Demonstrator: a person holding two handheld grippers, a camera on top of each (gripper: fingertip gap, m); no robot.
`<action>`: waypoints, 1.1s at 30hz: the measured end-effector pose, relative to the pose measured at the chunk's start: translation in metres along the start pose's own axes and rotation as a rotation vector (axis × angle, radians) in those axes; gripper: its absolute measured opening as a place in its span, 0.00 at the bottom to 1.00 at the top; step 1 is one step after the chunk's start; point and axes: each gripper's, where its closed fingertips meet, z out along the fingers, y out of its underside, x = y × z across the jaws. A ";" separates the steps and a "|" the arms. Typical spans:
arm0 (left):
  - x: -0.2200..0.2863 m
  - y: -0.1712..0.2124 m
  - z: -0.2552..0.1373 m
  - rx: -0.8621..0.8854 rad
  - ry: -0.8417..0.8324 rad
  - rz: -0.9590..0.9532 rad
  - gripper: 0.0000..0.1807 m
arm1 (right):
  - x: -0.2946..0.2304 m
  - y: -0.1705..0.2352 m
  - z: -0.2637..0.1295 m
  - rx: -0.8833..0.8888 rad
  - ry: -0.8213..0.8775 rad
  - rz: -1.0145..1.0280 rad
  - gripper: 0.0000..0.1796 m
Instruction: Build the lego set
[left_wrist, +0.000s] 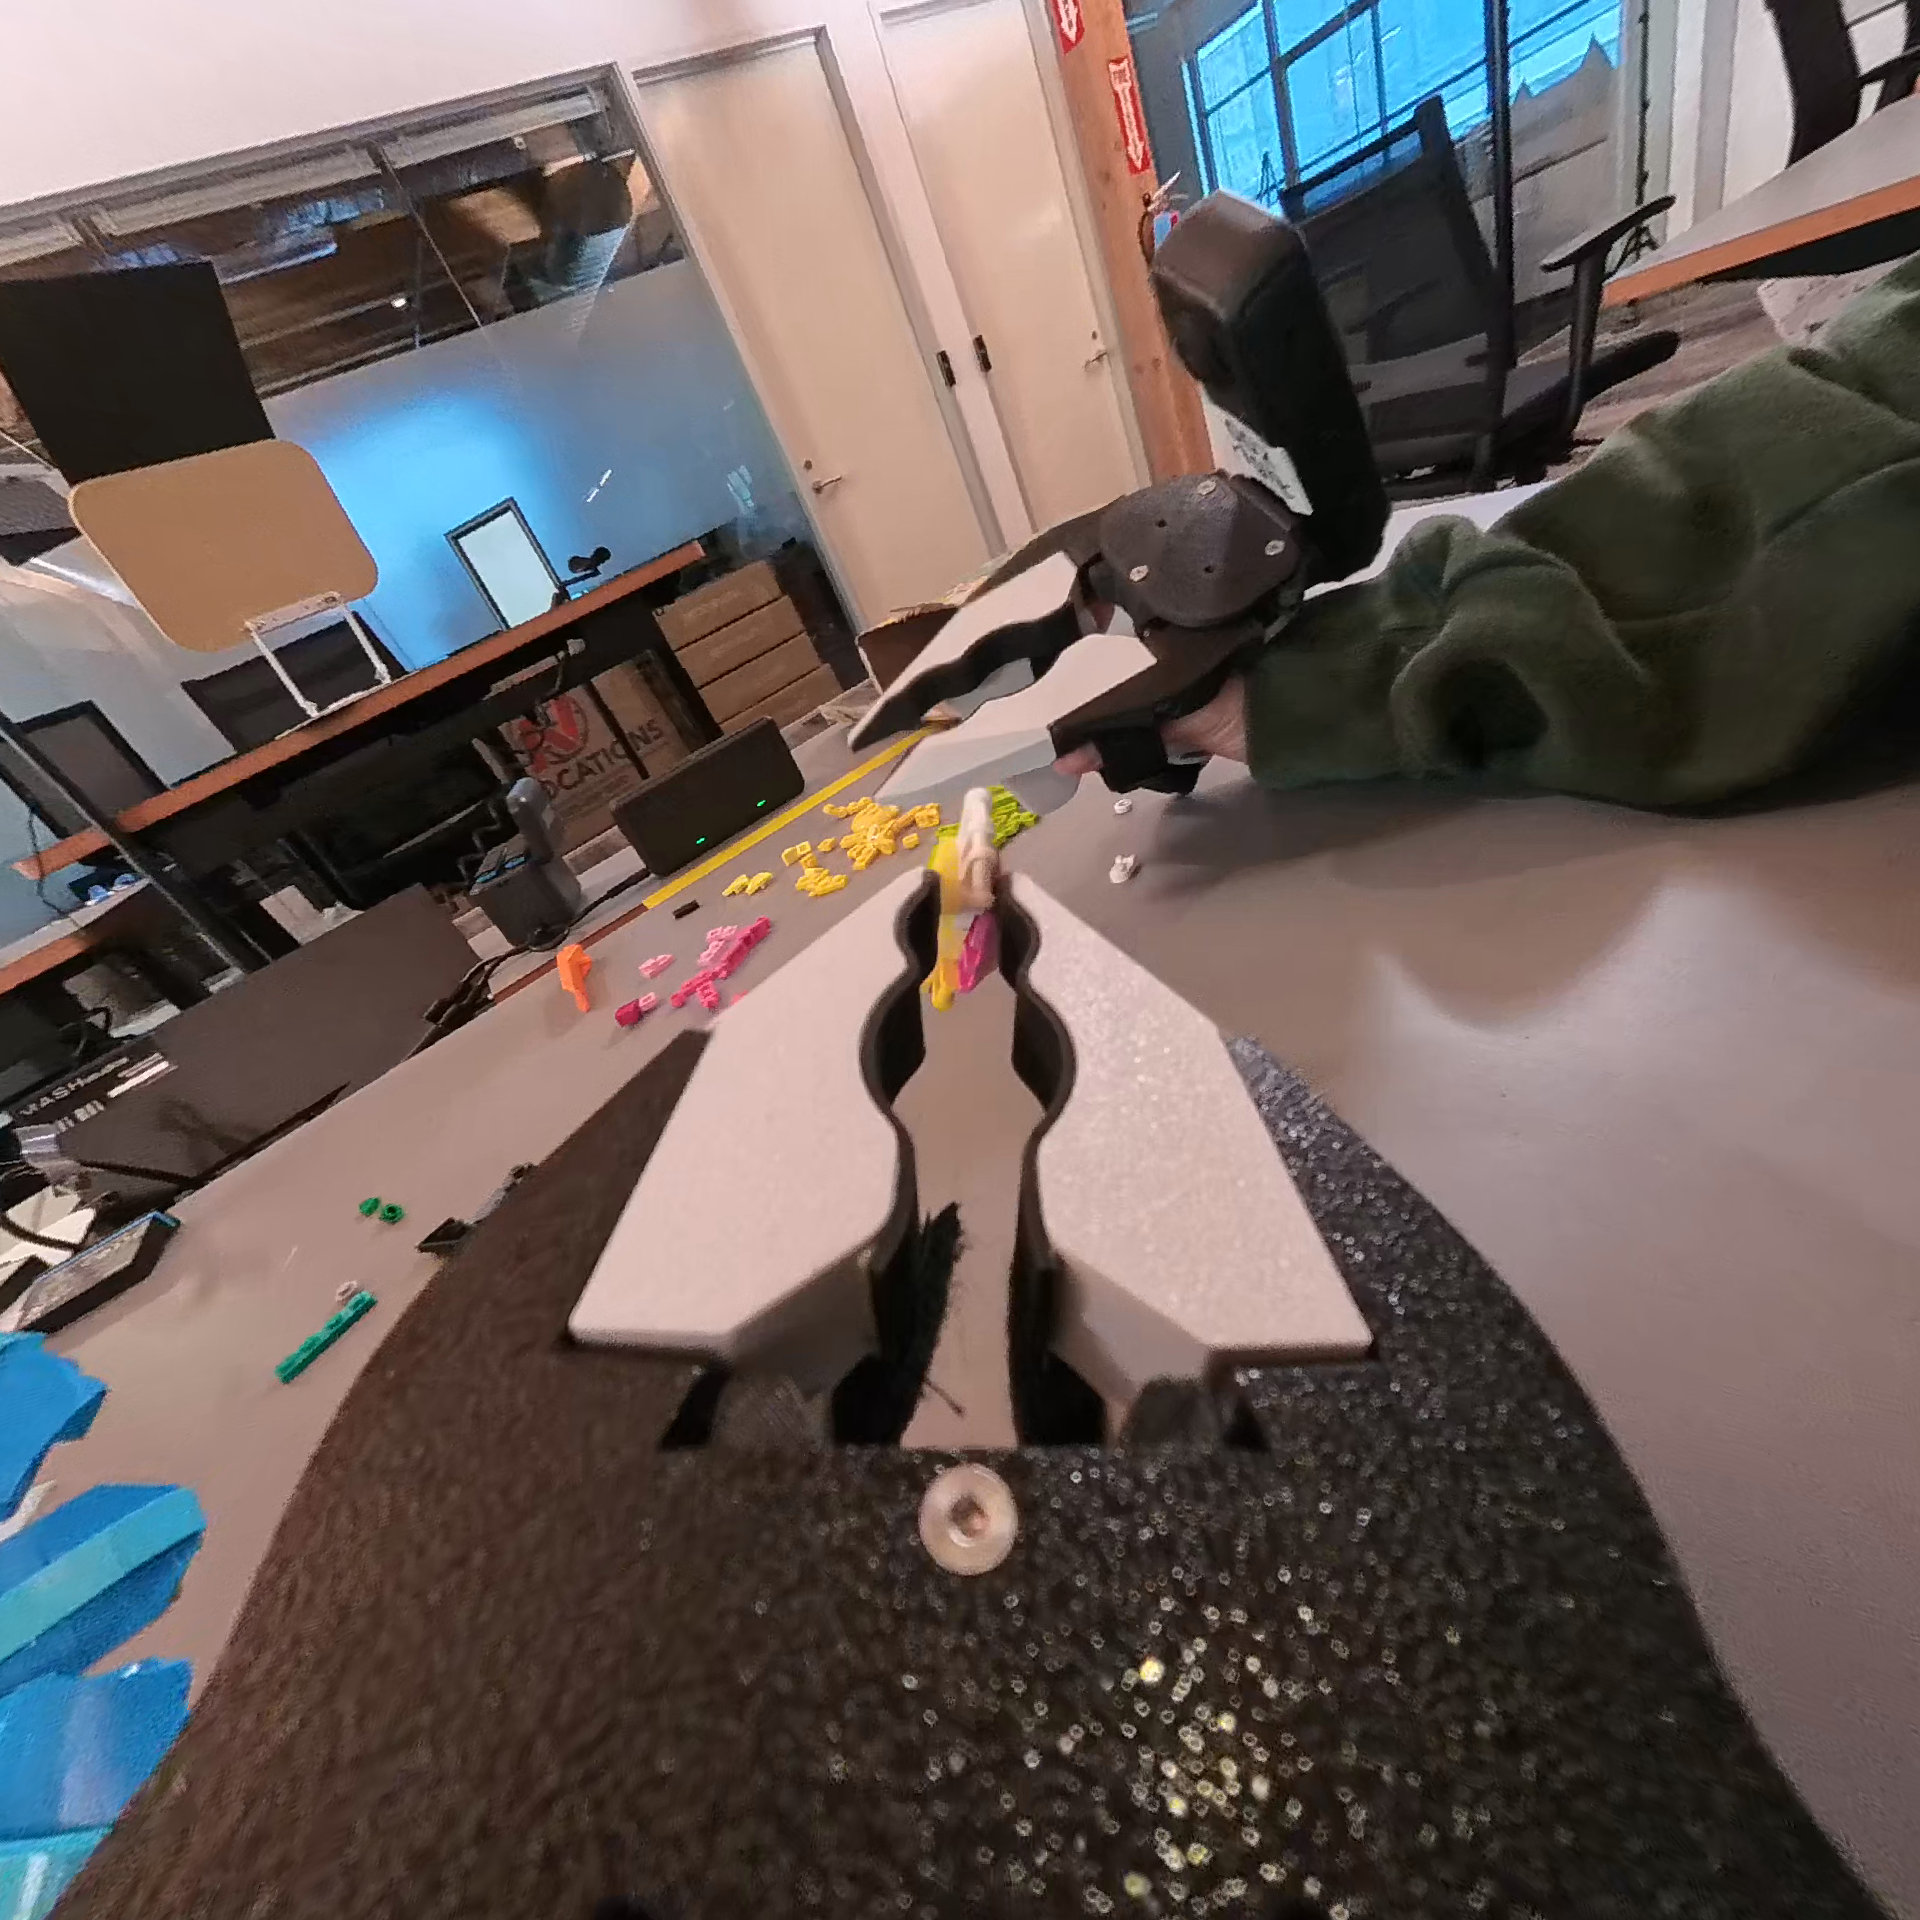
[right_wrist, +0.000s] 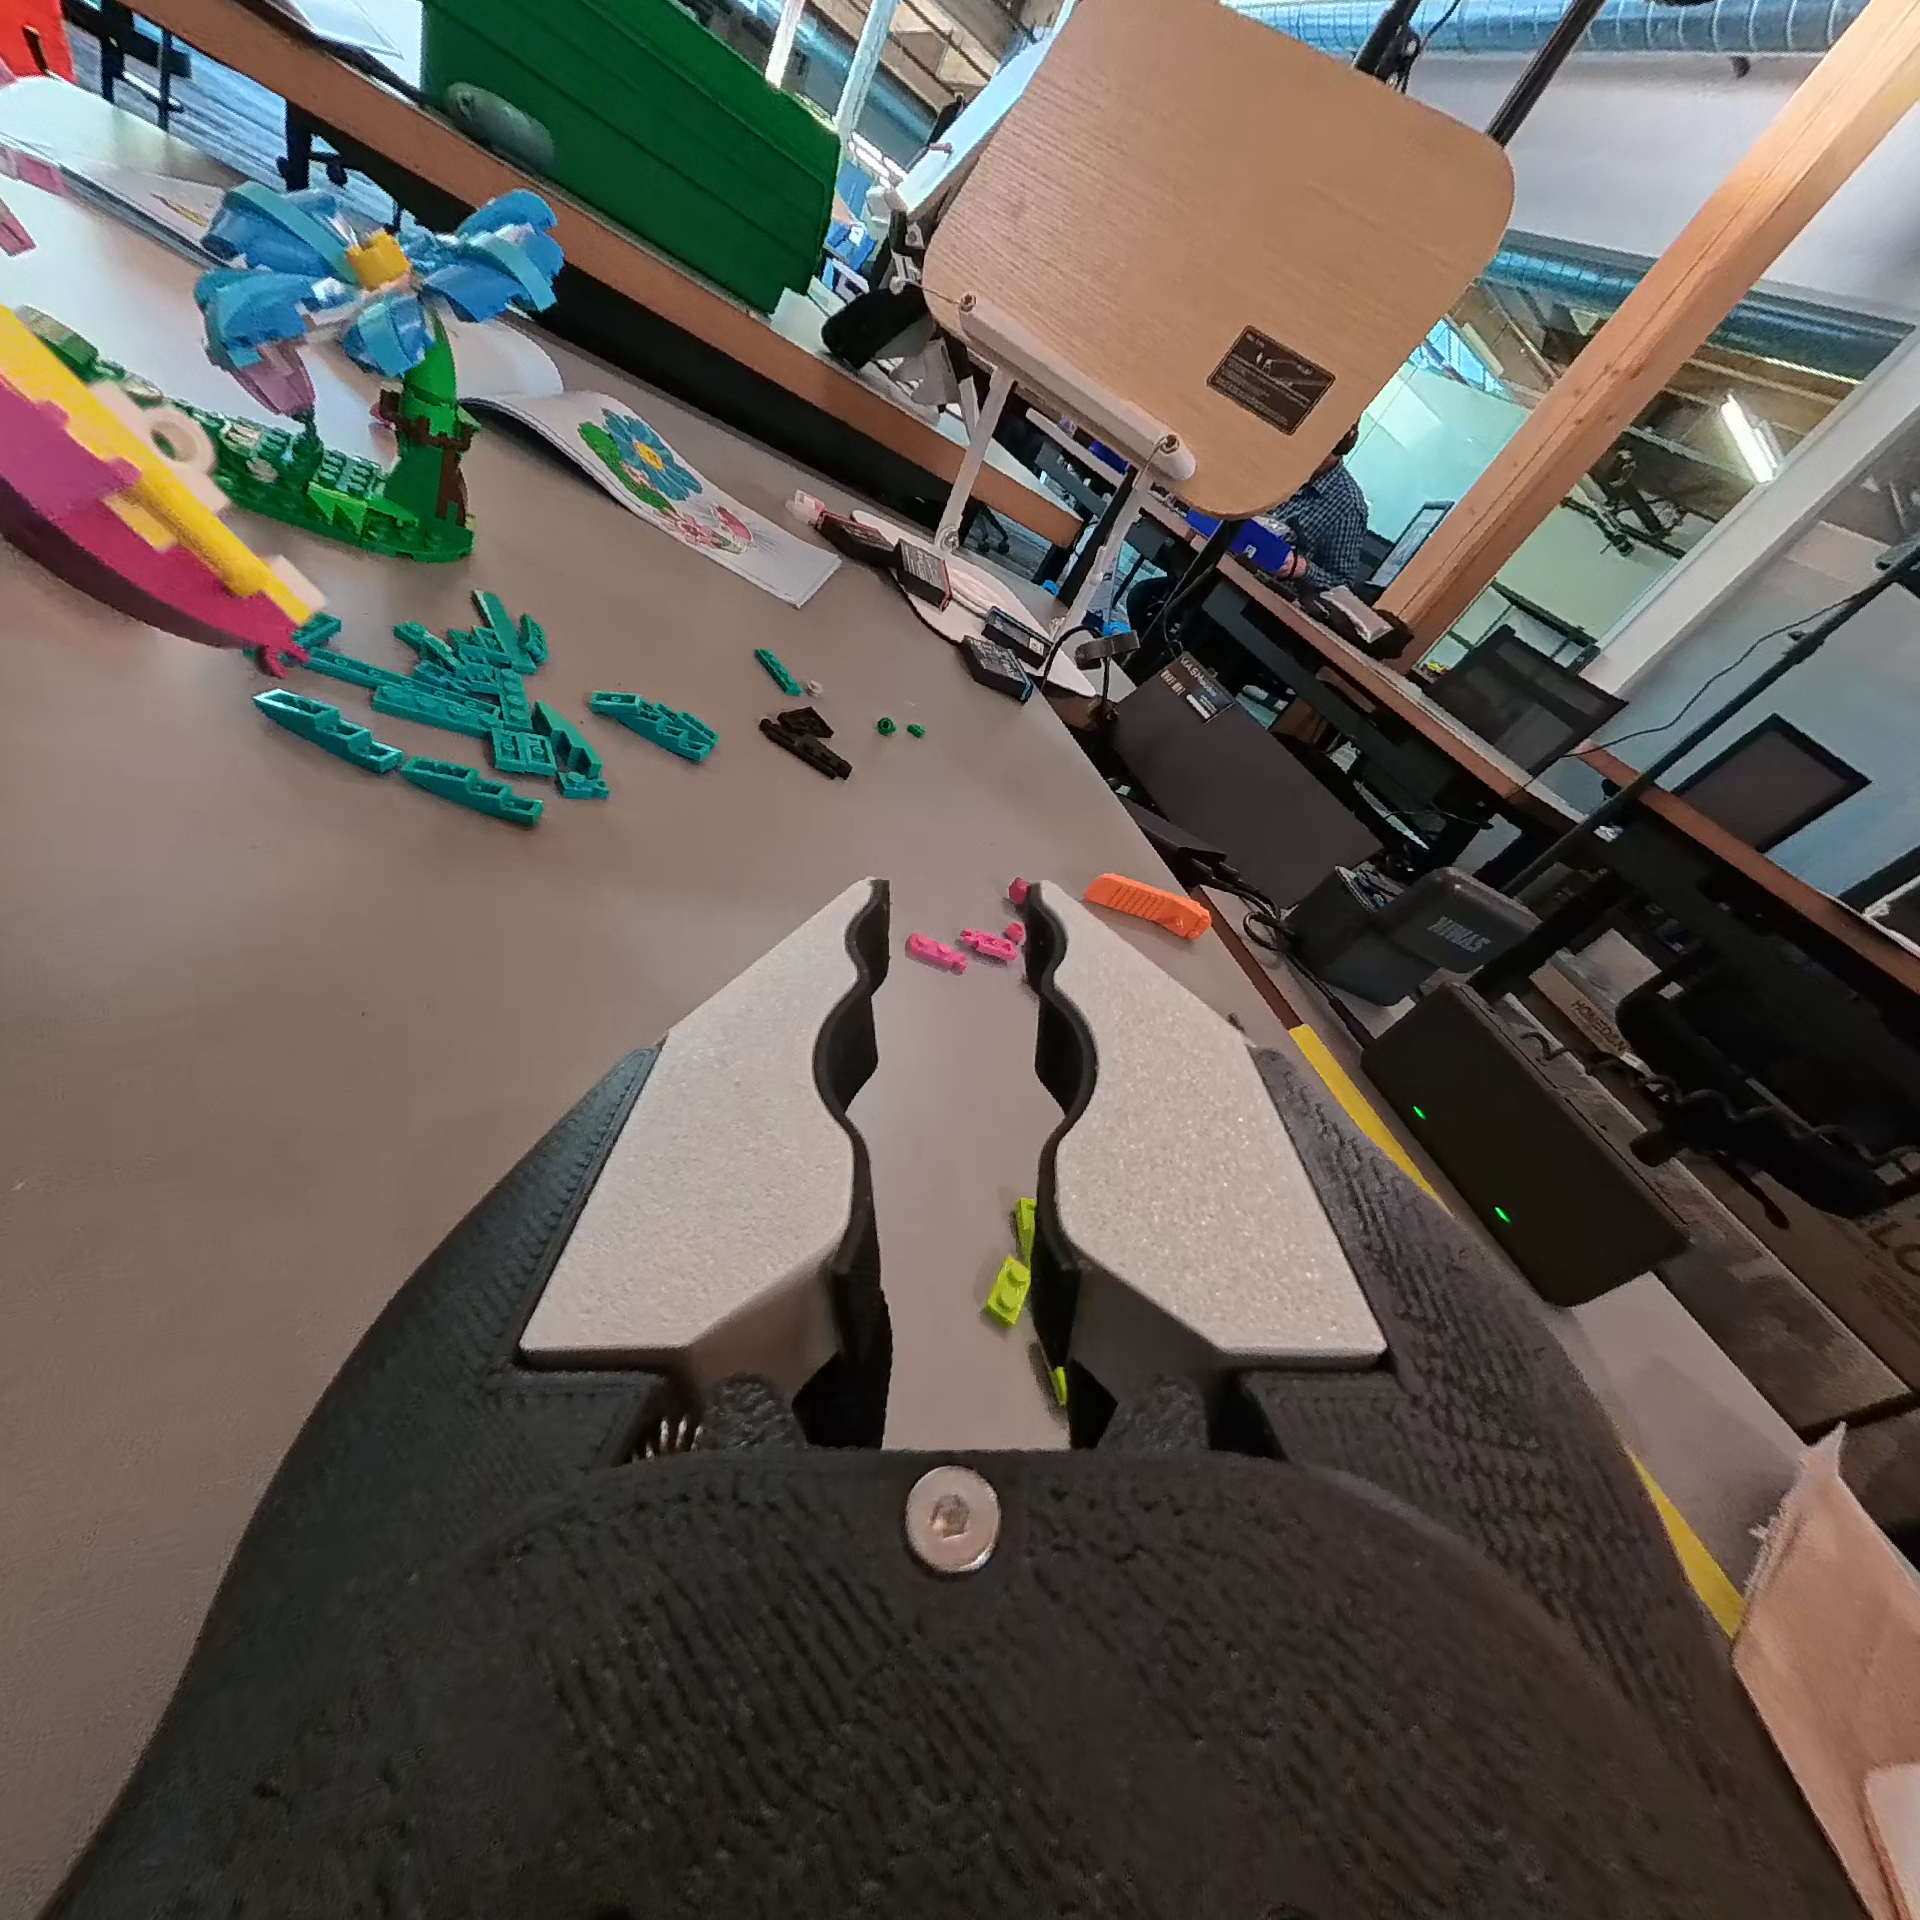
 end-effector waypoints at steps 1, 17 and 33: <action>0.000 0.001 0.000 -0.006 -0.004 0.005 0.04 | 0.001 -0.001 -0.001 0.006 0.008 -0.001 0.14; -0.003 0.011 0.001 -0.063 -0.032 0.089 0.05 | 0.191 0.027 -0.144 -0.163 0.577 0.323 0.12; -0.005 0.013 0.000 -0.069 -0.034 0.098 0.04 | 0.138 0.141 -0.173 -0.694 0.202 0.818 0.05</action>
